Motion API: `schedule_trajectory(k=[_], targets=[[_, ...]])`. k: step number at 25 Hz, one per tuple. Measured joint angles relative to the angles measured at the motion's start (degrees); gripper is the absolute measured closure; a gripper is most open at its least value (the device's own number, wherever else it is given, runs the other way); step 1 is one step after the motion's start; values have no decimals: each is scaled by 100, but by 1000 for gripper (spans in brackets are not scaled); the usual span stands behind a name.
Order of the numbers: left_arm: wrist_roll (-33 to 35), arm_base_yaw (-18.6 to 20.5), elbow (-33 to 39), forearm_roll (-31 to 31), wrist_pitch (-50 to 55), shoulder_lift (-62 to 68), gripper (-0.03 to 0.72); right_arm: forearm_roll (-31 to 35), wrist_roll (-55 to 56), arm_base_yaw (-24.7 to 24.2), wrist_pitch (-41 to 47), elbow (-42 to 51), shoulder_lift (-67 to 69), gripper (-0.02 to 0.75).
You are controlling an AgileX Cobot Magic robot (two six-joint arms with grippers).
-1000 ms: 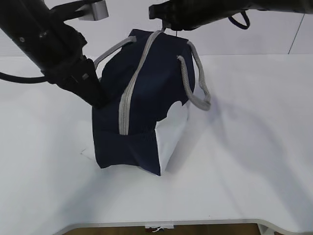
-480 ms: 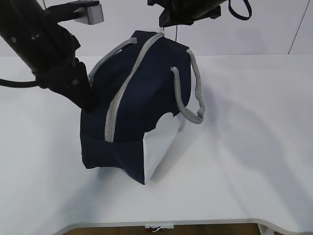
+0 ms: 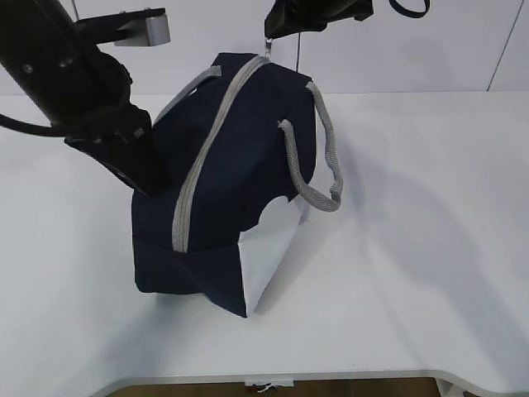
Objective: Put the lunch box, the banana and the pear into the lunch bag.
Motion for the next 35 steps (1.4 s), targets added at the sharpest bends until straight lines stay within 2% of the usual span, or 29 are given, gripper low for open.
schedule_trajectory(k=[2, 3, 5, 7, 15, 24, 30, 35], targets=[[-137, 0, 0, 0, 0, -91, 356, 0, -18, 0, 0, 0, 0, 724], [-171, 0, 0, 0, 0, -164, 320, 0, -18, 0, 0, 0, 0, 724], [-212, 0, 0, 0, -12, -274, 272, 5, -32, 0, 0, 0, 2, 724], [-237, 0, -35, 0, -34, -328, 255, 5, -32, 0, 0, 0, 48, 724], [-526, 18, -719, 55, -1040, -317, 245, 37, -50, 0, -30, -4, 202, 724], [-571, 259, -1524, -149, -1529, 510, 244, 50, -50, 0, -43, -4, 202, 724], [-571, 259, -1593, -706, -1935, 855, 244, 50, -60, 0, -46, -4, 202, 724], [-571, 259, -1593, -770, -2139, 1089, 244, 65, -60, 0, -46, -4, 202, 724]])
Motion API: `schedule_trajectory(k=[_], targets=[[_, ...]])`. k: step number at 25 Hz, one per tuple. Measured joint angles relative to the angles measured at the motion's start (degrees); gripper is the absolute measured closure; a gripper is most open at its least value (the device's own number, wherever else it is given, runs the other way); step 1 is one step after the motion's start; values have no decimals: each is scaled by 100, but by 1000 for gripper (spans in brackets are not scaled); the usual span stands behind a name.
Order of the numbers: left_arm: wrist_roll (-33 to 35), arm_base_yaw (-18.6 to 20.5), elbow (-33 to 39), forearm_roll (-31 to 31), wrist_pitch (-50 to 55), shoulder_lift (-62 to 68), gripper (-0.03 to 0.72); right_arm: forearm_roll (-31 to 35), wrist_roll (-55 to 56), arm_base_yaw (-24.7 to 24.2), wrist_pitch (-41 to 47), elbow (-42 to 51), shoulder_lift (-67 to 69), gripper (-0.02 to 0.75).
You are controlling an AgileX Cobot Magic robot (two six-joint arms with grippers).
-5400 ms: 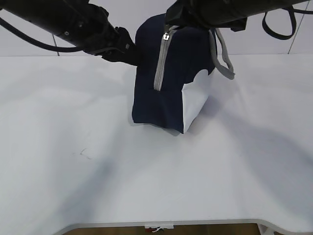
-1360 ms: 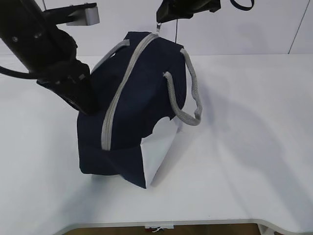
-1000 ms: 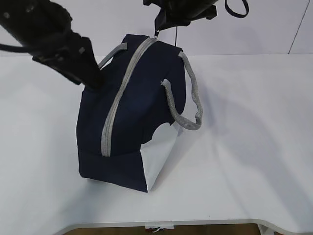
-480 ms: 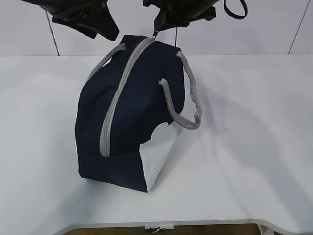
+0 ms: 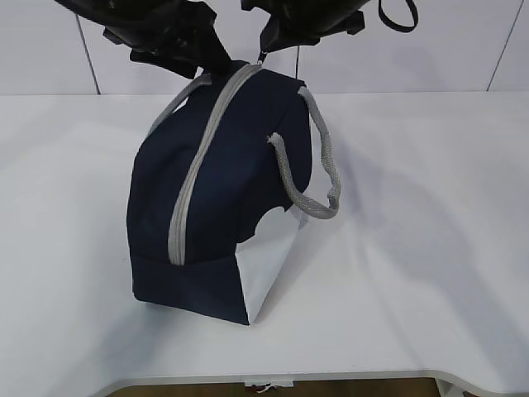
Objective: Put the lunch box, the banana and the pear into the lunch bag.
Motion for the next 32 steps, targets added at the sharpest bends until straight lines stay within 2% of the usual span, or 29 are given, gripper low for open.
schedule_trajectory(k=[6, 8, 15, 17, 26, 32], targets=[[0, 0, 0, -73, -231, 135, 267, 101, 0, 0, -35, 0, 0, 724], [0, 0, 0, -113, -251, 172, 330, 114, 0, 0, -58, 0, 0, 724], [25, 0, 0, -113, -253, 220, 623, 144, 0, 0, -112, 0, 0, 724], [82, 0, 0, -113, -253, 232, 672, 144, 0, 0, -112, 0, 0, 724], [1251, 0, -570, -83, 501, 265, 687, 144, 0, 0, -177, 0, 0, 724], [1533, 0, -858, -23, 1120, 274, 688, 132, 0, -74, -310, -10, 40, 724]])
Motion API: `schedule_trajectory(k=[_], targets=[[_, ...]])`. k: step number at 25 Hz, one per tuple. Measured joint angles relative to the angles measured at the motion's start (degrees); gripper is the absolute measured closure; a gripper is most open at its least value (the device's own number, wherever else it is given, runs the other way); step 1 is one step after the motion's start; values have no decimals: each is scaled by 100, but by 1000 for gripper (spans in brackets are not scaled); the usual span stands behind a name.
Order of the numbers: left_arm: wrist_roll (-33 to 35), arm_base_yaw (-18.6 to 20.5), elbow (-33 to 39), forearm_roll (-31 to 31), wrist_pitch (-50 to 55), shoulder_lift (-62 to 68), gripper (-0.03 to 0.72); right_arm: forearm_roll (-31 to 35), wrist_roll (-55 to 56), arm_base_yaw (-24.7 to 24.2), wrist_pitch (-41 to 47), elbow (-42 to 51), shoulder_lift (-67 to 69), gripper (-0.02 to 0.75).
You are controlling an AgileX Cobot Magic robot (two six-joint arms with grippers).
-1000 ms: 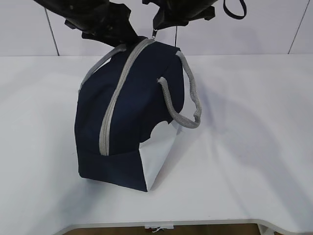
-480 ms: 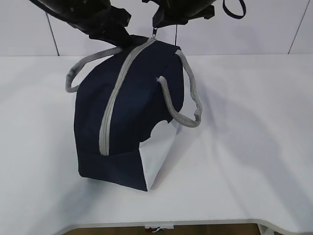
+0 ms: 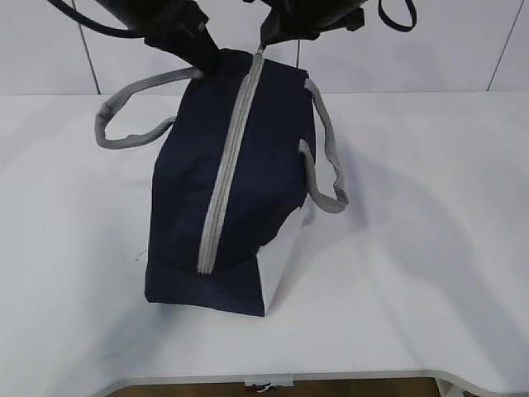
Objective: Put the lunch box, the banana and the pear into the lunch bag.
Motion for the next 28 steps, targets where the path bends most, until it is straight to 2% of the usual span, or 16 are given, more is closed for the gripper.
schedule_trajectory(k=[18, 28], targets=[[28, 0, 3, 62, 160, 0, 690, 198, 0, -173, 104, -31, 712, 724], [28, 0, 3, 62, 182, 0, 690, -60, 0, -209, 269, -53, 952, 724]])
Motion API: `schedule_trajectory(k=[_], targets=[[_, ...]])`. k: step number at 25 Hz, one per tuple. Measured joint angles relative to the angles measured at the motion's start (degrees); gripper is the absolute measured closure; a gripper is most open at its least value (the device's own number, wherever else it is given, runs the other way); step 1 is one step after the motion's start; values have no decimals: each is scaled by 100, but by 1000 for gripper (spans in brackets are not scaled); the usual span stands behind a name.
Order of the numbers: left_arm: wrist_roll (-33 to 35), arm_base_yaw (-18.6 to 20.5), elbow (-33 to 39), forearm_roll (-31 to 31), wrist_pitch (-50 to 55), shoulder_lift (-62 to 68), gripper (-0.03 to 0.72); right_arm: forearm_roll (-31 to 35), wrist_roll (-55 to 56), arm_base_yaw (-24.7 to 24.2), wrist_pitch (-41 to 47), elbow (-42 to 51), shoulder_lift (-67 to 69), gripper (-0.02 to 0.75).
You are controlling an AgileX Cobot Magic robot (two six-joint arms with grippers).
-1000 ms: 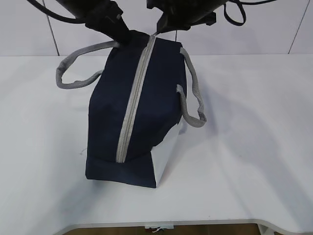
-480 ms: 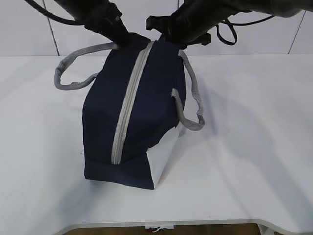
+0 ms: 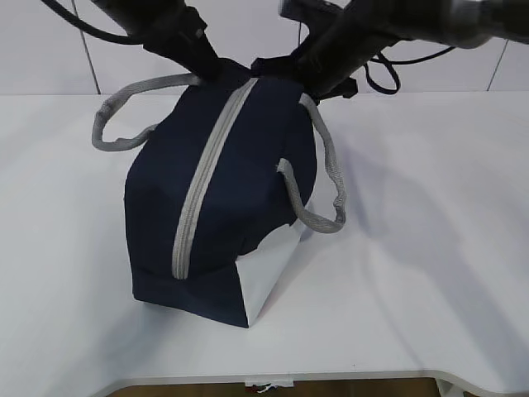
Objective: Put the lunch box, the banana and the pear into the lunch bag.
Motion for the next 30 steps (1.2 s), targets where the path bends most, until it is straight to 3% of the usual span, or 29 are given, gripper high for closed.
schedule_trajectory(k=[16, 20, 26, 30], targets=[[10, 0, -5, 23, 39, 0, 690, -154, 0, -4, 507, -543, 132, 712], [10, 0, -5, 23, 39, 0, 690, -237, 0, -13, 807, -755, 142, 608], [10, 0, -5, 23, 43, 0, 690, -375, -4, -27, 1473, -1300, 142, 349], [10, 0, -5, 23, 57, 0, 687, -548, -4, -27, 2142, -1963, 142, 308]])
